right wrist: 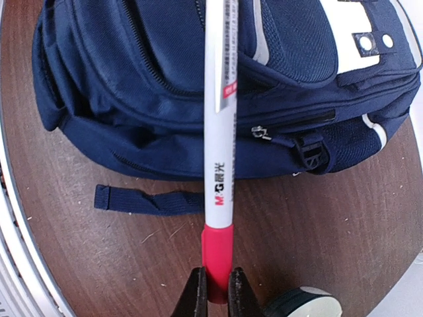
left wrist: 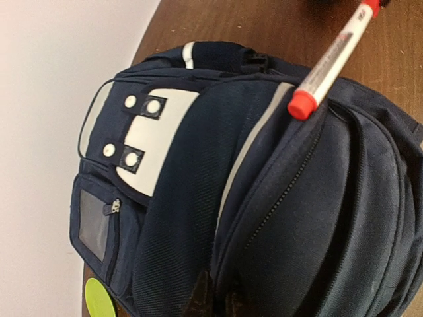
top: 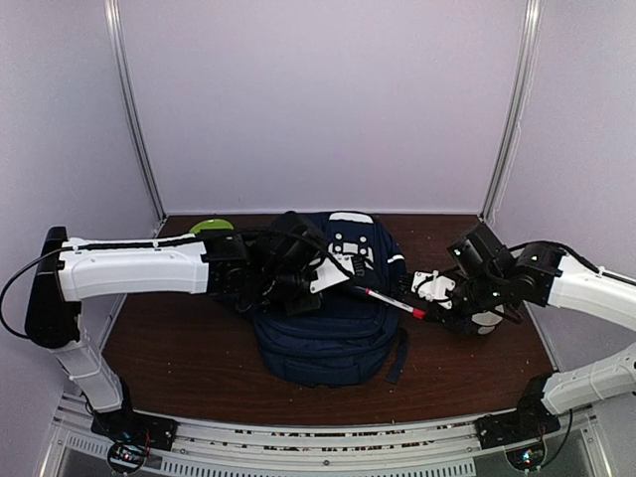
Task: Pack the student bag
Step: Pick up the upper front pocket of the student bag, then place the pen in the upper front pocket of the bag.
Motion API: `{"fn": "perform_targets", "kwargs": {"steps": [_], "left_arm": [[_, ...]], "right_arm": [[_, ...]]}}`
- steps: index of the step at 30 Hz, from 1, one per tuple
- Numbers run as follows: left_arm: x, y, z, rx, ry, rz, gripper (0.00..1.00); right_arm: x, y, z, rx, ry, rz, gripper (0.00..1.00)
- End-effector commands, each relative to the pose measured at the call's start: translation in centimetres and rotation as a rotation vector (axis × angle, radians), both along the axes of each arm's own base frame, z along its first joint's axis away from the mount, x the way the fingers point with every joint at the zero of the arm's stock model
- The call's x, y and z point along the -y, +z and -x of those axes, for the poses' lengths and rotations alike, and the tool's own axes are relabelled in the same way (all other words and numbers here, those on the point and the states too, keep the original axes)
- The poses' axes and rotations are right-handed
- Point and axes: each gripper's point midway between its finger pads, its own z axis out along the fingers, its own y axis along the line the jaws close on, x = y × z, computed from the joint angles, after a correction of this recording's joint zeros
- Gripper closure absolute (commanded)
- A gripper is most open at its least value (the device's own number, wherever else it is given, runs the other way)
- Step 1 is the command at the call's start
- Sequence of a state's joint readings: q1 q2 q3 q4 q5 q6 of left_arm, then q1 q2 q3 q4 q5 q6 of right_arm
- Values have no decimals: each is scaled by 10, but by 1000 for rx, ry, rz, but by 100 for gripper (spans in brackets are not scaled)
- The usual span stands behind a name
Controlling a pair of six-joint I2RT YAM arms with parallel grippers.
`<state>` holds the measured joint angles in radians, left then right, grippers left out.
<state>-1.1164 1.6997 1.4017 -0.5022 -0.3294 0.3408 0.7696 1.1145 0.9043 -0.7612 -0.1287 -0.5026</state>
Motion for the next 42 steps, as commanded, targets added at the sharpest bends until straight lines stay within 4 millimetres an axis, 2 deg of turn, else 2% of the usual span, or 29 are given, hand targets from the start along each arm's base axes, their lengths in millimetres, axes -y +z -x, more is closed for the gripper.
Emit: {"fn": "perform_targets", "kwargs": {"steps": [1, 6, 11, 13, 19, 24, 28, 33, 38, 40, 42], "left_arm": [[-10, 56, -27, 66, 151, 208, 100], [-13, 70, -28, 58, 189, 277, 100], [-12, 72, -29, 52, 201, 298, 100], [-12, 70, -30, 53, 199, 294, 100], [-12, 64, -27, 43, 191, 293, 100], [-11, 70, -31, 45, 205, 318, 100], [-11, 70, -35, 28, 218, 320, 100], [-10, 82, -36, 21, 227, 369, 100], [-6, 94, -30, -8, 202, 421, 100], [-5, 94, -29, -22, 197, 429, 100], [-5, 94, -28, -31, 202, 441, 100]], "right_arm": [[-14, 14, -25, 80, -25, 32, 100], [-30, 12, -28, 91, 8, 47, 100], [-35, 11, -18, 95, 39, 55, 100], [-29, 14, -14, 100, 25, 54, 100], [7, 42, -8, 174, -27, 23, 100], [15, 18, 11, 128, 46, 62, 100], [6, 17, 19, 98, 100, 38, 100], [-14, 23, 5, 115, 103, 56, 100], [-49, 35, -18, 145, 78, 79, 100], [-69, 44, -27, 167, 76, 65, 100], [-86, 45, -33, 170, 81, 69, 100]]}}
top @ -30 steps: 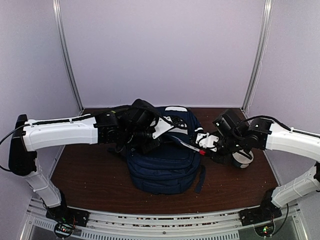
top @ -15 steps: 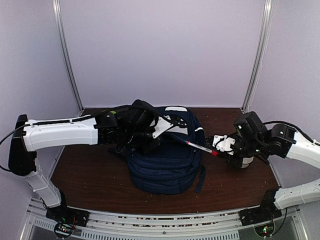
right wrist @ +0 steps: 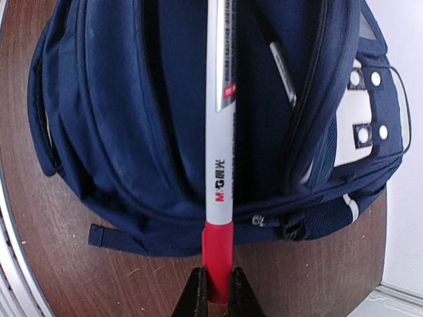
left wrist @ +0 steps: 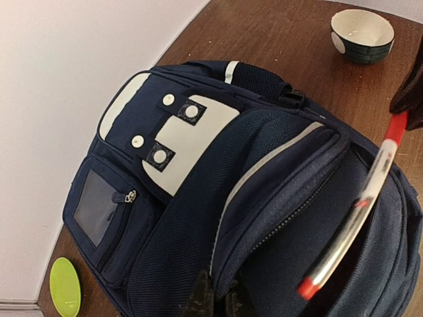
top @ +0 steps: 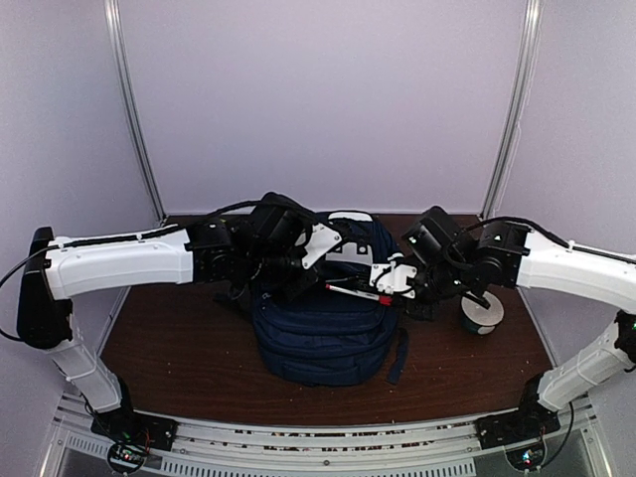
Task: Pack the student bag
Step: Place the pen in the upper front pocket of the bag.
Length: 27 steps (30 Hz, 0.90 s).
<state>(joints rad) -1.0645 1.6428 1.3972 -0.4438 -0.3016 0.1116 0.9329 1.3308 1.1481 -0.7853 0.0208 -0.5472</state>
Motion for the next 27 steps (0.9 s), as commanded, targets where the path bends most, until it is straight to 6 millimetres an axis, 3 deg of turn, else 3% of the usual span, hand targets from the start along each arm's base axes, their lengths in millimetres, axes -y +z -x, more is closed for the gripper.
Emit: {"fn": "perform_targets", "kwargs": {"steps": [1, 5, 10, 14, 16, 17, 21, 24, 27], "left_arm": [[3, 61, -8, 54, 38, 201, 100], [2, 62, -5, 41, 36, 233, 100], [-1, 63, -5, 32, 43, 254, 100], [-3, 63, -6, 23, 48, 275, 100], [-4, 61, -6, 16, 49, 277, 100], [-5, 60, -6, 7, 45, 278, 97], [-15, 53, -10, -4, 84, 243, 65], [-28, 58, -2, 5, 82, 250, 53], [-42, 53, 17, -38, 49, 260, 44]], "right_arm": [[-36, 11, -21, 53, -24, -18, 100], [-62, 4, -34, 82, -21, -24, 100], [-80, -5, -50, 145, -47, -58, 100], [-81, -9, -56, 179, -89, -86, 79], [-79, -5, -52, 167, -87, -106, 74], [-77, 0, -49, 165, -85, -125, 72], [-71, 21, -21, 109, 11, -178, 67], [-63, 24, 6, 40, 106, -184, 64], [-56, 24, 29, -32, 180, -193, 63]]}}
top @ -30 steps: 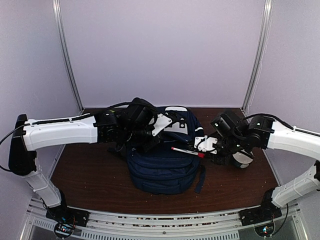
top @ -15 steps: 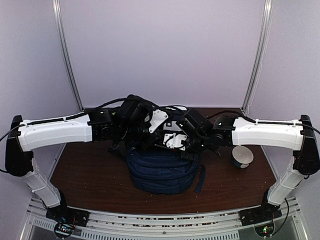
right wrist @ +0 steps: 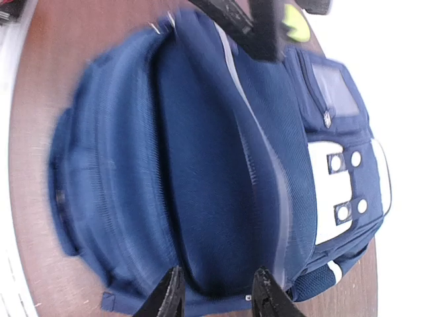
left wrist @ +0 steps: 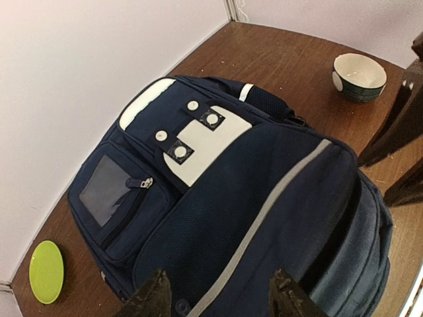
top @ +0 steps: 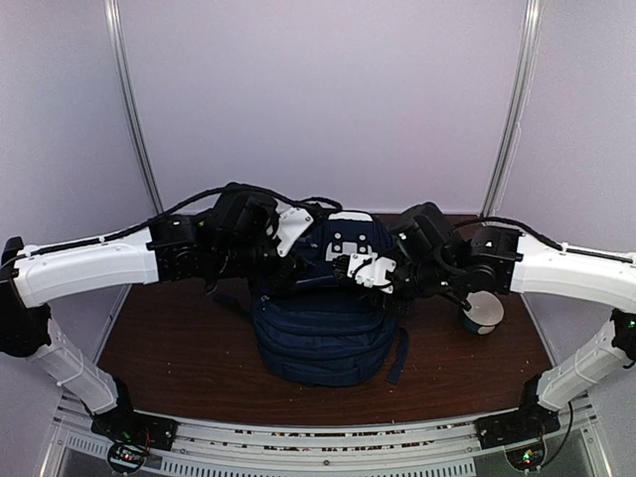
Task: Pack the student bag
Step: Place the pen in the upper front pocket of the bag, then grab the upper front pocket of the student bag.
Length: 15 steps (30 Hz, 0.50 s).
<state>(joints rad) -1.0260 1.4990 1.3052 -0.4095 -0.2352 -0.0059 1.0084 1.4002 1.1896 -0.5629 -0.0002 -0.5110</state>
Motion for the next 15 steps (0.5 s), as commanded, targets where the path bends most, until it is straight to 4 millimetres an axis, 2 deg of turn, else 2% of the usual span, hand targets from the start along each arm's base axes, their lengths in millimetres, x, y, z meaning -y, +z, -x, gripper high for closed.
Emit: {"fn": "perform_targets", "kwargs": {"steps": [1, 4, 6, 7, 8, 10, 15], "left_arm": [[-26, 20, 16, 3, 6, 89, 42], [-59, 0, 27, -19, 64, 74, 39], [-82, -5, 36, -15, 88, 94, 36], [-92, -20, 40, -34, 95, 85, 34], [-99, -25, 43, -51, 94, 96, 33], [-108, -37, 46, -86, 83, 117, 32], [-108, -58, 48, -160, -16, 104, 36]], "right_arm": [[11, -4, 44, -121, 165, 7, 63], [16, -6, 57, -154, 197, -13, 63], [18, -5, 62, -151, 215, -27, 63], [19, -5, 62, -143, 210, -33, 62], [20, -4, 60, -135, 204, -38, 62], [21, -4, 60, -132, 201, -39, 62], [19, -8, 61, -150, 206, -33, 62]]}}
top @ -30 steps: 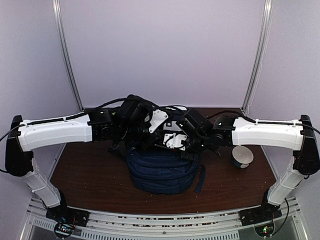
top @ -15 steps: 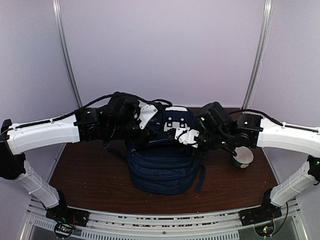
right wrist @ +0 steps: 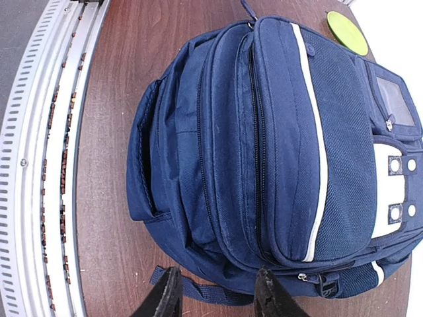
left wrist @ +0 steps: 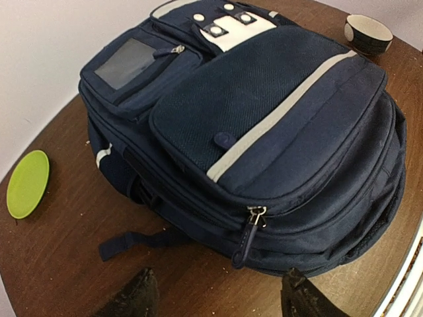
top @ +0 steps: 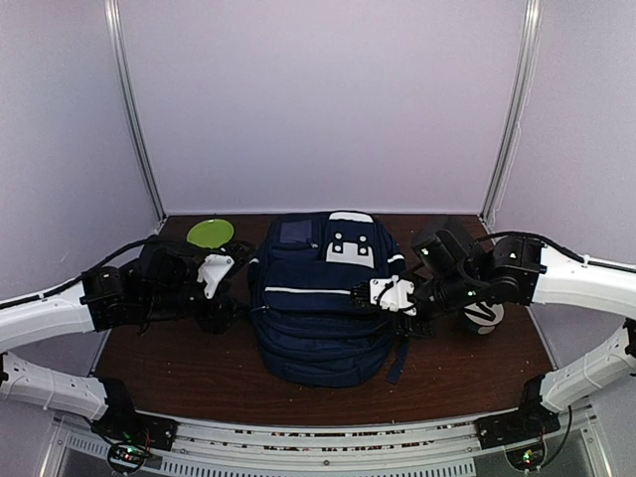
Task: Pack the student bag
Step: Grab the upper front pocket of the student bag.
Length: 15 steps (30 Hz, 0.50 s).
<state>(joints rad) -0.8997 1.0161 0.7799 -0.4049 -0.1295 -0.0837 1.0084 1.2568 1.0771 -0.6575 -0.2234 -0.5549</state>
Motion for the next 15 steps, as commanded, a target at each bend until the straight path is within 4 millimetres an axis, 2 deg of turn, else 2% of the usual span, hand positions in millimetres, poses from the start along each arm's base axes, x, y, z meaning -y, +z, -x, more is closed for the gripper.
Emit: {"fn": "perform_targets", "kwargs": {"steps": [1, 6, 12, 15], "left_arm": [[15, -4, 0, -58, -108, 45, 38], [22, -10, -9, -64, -118, 37, 44], [22, -28, -27, -83, -86, -90, 55], [24, -31, -33, -84, -79, -109, 66]], "right_arm": [[-2, 4, 3, -10, 19, -15, 62], [-3, -1, 3, -21, 20, -5, 62], [-2, -1, 3, -22, 13, -8, 63], [0, -2, 2, -12, 5, -10, 64]]}}
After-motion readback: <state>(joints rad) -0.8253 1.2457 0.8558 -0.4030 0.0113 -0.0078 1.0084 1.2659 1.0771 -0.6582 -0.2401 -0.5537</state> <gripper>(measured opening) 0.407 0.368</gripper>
